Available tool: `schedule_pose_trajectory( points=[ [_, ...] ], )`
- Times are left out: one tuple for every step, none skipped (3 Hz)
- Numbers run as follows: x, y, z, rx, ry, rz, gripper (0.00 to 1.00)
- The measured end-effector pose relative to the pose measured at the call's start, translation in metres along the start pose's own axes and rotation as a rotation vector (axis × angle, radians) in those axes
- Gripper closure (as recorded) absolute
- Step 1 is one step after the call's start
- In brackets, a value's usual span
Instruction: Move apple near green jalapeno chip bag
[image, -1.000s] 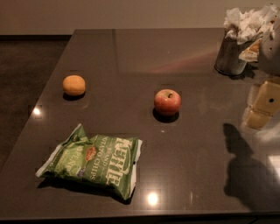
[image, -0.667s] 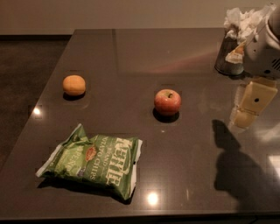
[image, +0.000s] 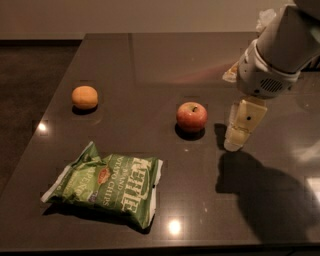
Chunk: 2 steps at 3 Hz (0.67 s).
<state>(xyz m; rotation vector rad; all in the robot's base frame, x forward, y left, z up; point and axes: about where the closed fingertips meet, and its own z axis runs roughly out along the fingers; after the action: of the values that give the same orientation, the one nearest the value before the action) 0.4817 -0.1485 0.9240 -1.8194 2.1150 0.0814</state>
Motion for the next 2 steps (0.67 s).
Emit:
schedule_pose_trajectory(
  points=[
    [-0.015, -0.007, 0.03, -0.027, -0.026, -0.007, 0.0],
    [-0.029, -0.009, 0.057, -0.056, -0.05, -0.017, 0.0]
  ],
)
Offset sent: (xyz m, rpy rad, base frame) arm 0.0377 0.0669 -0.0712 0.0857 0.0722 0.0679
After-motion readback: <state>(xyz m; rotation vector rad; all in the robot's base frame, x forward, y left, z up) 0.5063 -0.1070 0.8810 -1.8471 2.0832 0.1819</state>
